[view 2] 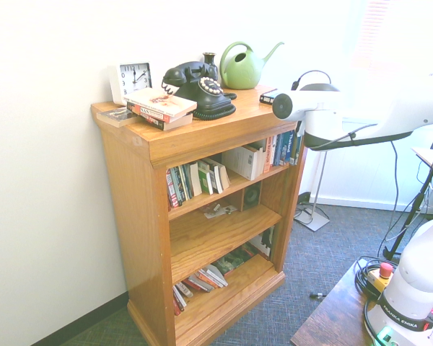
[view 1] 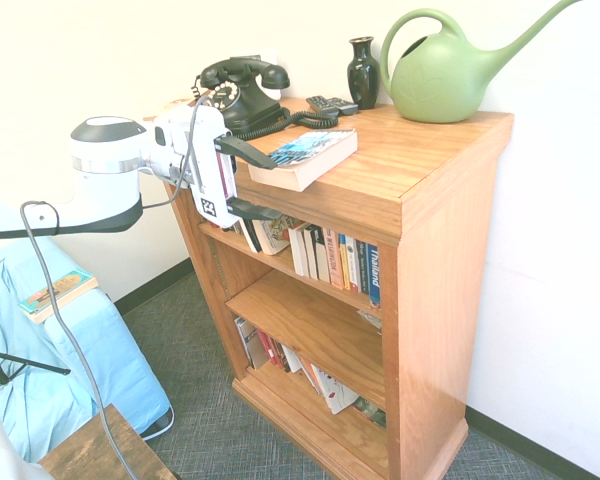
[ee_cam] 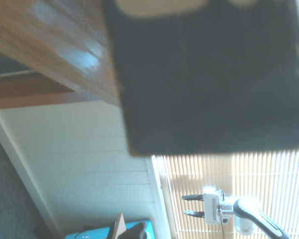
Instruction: Shelf the books
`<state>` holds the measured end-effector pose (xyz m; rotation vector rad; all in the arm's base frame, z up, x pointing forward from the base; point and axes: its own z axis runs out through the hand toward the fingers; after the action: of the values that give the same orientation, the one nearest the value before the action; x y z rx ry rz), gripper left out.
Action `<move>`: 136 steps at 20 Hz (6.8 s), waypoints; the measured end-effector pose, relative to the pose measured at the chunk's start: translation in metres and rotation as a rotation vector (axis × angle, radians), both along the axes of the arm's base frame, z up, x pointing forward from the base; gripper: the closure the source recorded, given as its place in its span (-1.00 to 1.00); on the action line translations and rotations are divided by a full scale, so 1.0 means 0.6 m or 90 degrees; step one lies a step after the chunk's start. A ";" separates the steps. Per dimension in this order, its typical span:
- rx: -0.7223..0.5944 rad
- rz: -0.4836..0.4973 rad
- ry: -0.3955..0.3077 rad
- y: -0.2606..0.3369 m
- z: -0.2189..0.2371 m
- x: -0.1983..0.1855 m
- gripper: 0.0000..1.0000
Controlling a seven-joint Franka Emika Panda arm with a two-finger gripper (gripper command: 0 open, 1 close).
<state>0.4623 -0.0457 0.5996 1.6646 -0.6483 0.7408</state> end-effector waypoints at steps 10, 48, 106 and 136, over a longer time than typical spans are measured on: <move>-0.011 0.019 -0.005 0.024 0.000 0.047 -1.00; -0.005 0.024 -0.014 -0.012 0.001 0.103 1.00; 0.742 0.145 -0.004 0.138 -0.317 -0.058 1.00; 0.690 0.241 -0.136 0.204 -0.337 0.112 1.00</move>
<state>0.5297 0.0769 0.3972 2.7781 -0.9942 0.9102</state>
